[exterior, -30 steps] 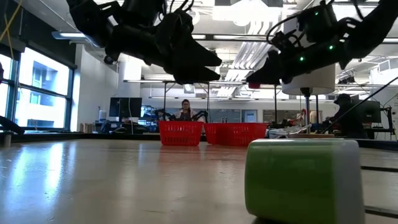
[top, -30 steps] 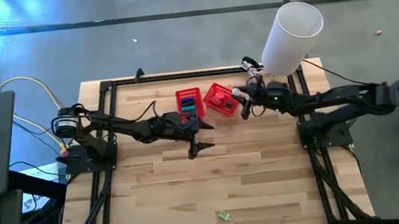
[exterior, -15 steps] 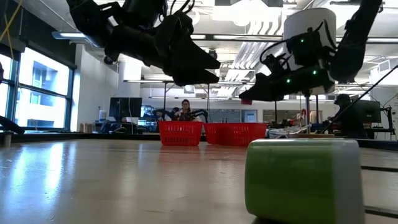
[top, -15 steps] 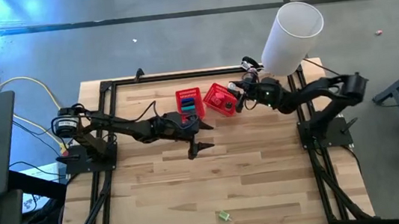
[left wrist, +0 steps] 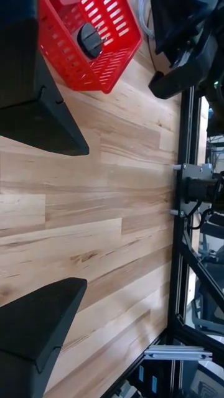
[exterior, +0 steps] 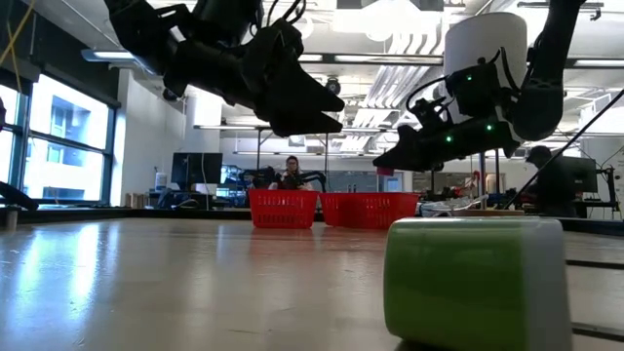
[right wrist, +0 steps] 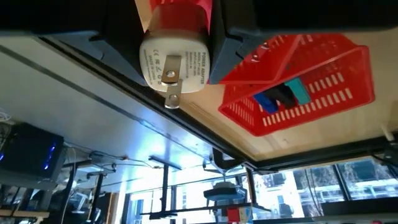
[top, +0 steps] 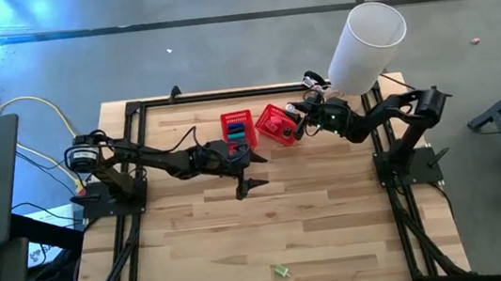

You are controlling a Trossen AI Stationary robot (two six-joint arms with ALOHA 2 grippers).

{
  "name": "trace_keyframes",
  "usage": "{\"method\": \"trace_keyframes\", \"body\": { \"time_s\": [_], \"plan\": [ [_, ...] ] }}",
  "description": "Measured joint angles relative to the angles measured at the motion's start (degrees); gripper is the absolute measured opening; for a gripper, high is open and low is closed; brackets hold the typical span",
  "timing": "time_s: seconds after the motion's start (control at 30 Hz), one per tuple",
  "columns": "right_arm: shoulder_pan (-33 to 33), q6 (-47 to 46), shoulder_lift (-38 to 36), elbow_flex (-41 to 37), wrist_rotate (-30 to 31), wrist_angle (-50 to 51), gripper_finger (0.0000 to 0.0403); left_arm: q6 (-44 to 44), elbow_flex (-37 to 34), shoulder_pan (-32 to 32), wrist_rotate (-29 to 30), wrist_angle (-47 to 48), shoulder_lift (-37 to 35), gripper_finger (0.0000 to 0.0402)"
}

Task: Pick & Place Office items
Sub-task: Put the pink and white charger adapter into the right red bin

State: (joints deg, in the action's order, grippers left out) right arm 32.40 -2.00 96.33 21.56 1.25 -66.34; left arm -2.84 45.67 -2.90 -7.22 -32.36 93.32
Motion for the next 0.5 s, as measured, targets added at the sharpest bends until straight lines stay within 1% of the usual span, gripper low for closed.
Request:
{"method": "trace_keyframes", "body": {
  "time_s": [0.17, 0.3, 0.43, 0.5],
  "plan": [
    [-0.99, -1.41, 0.14, 0.02, 0.13, 1.81, 0.0124, 1.09, 0.00, 0.00, 0.00, 0.35, 0.00, 0.0331],
    [-1.98, -2.17, 1.32, 0.02, 0.26, 1.05, 0.0124, 0.84, 0.00, 0.00, 0.00, 0.34, 0.00, 0.0331],
    [-2.42, -2.83, 4.18, 0.04, 3.22, 0.93, 0.0124, 0.80, 0.00, 0.00, 0.00, 0.33, 0.00, 0.0331],
    [-2.43, -3.06, 5.81, 0.02, 3.33, -0.40, 0.0124, 0.76, 0.00, 0.00, -0.01, 0.34, 0.00, 0.0331]
  ]
}}
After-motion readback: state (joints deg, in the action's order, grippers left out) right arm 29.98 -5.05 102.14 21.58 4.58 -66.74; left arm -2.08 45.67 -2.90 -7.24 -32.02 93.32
